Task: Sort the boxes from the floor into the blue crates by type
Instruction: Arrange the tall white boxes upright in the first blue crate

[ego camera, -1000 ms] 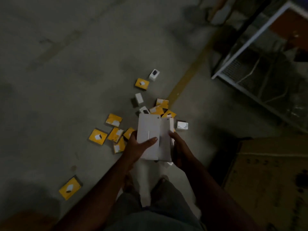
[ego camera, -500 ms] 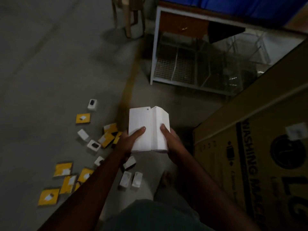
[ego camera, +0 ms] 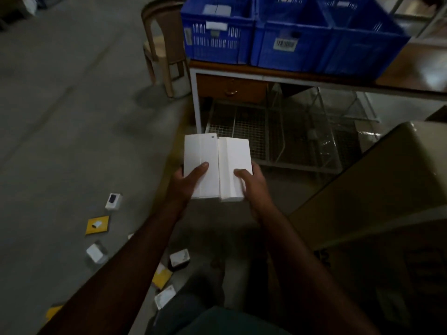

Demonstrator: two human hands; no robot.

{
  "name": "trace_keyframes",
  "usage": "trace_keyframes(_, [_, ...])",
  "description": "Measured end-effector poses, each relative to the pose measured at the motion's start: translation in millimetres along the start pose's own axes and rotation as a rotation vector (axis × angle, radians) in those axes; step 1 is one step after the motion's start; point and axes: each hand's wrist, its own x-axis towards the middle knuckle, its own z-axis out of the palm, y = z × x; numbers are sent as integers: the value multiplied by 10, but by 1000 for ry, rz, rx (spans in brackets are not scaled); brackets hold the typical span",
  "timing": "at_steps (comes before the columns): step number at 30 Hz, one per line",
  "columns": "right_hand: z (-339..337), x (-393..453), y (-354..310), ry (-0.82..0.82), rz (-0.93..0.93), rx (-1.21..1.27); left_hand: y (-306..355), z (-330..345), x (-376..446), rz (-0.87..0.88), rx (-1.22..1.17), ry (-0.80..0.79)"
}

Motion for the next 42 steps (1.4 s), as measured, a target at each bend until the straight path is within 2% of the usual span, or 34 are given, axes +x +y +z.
trace_keyframes(5, [-36, 965, -491, 5, -123, -65, 477, 422, 991, 88, 52, 26])
trace_keyframes(9, [121, 1831, -1055, -29, -242, -97, 1166, 588, 1919, 218, 163, 42])
trace_keyframes(14, [203, 2839, -1966, 19, -287, -40, 2149, 852, 2935, 312, 157, -23])
trace_keyframes(20, [178, 3711, -2844, -55, -394, -37, 3058, 1078, 3859, 411, 101, -72])
trace_keyframes(25, [168, 4694, -3497, -85, -476, -102, 3740, 1357, 4757, 526, 143, -31])
trace_keyframes(32, [316, 6253, -4004, -32, -429, 26, 4216, 1719, 6216, 514, 156, 34])
trace_keyframes(39, [660, 7422, -4138, 74, -413, -105, 4339, 1700, 7368, 380, 236, 124])
trace_keyframes(42, [791, 7867, -4180, 110, -414, -218, 4364, 1757, 7738, 381, 301, 125])
